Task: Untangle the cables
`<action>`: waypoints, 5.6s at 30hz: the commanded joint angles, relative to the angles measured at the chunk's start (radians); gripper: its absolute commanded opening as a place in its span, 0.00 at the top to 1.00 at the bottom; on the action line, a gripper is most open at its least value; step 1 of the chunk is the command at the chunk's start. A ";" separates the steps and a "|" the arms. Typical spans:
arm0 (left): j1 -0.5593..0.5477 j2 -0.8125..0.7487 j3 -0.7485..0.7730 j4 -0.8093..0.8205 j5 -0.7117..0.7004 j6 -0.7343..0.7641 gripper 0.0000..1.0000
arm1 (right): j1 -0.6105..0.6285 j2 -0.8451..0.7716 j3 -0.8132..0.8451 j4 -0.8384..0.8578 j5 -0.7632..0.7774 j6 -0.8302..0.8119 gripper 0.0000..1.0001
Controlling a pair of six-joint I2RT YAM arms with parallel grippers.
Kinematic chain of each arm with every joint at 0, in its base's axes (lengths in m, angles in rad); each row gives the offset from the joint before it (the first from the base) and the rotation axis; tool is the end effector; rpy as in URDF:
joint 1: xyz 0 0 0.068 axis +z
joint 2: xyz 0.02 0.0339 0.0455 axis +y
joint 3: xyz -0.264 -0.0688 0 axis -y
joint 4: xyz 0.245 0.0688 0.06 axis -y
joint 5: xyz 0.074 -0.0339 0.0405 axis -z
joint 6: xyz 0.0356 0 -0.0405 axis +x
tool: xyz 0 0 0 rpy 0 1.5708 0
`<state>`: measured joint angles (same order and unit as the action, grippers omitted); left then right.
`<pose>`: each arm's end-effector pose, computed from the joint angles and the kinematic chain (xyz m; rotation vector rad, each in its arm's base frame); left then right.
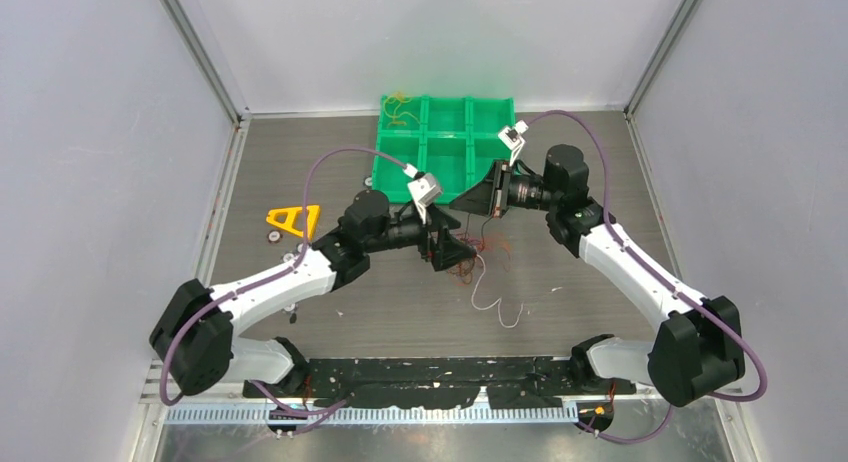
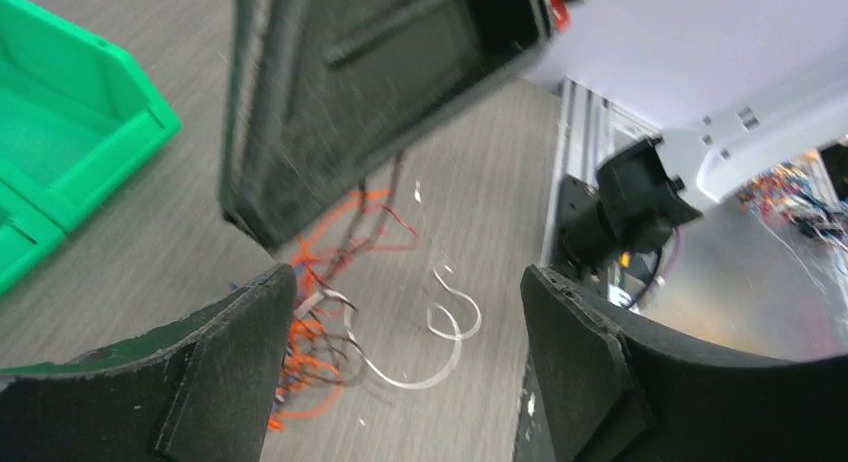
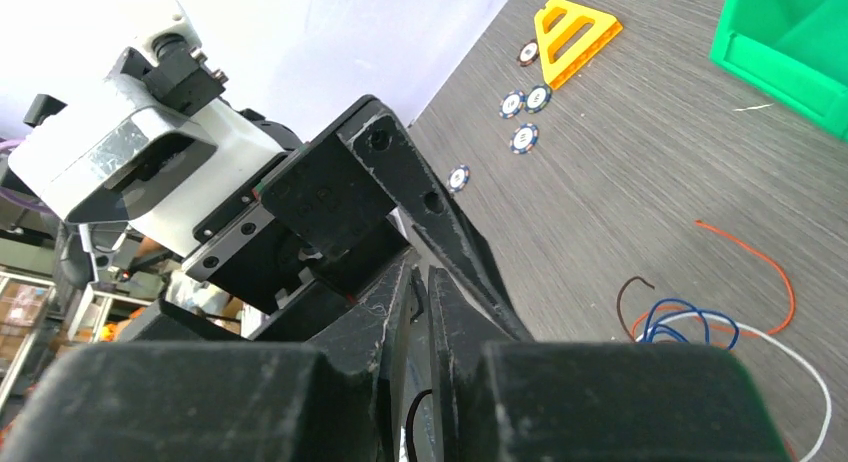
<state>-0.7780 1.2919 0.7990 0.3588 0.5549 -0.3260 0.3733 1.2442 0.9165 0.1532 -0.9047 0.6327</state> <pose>0.1969 -0.2203 0.2903 0.8429 1.6593 -1.2658 0.2515 0.1286 0.3248 -0.4920 1.8682 1.4852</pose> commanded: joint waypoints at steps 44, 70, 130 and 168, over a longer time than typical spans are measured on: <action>0.188 0.430 0.139 -0.353 0.047 -0.105 0.34 | 0.120 0.443 0.110 -0.786 0.408 -1.011 0.36; 0.865 -0.150 0.060 -1.022 0.075 0.345 1.00 | -0.374 0.043 0.121 -1.214 0.629 -1.403 0.95; 0.118 0.033 0.404 -0.301 0.209 -0.161 0.11 | -0.015 -0.231 0.316 -1.096 0.046 -1.173 0.94; 0.429 0.203 1.095 -0.400 0.084 -0.130 1.00 | -0.219 -0.118 -0.103 -1.063 0.420 -1.547 0.51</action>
<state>-0.3786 1.4666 1.7668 -0.0700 0.6937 -0.4892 0.2016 1.1175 0.8253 -0.8688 -0.5323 -0.8597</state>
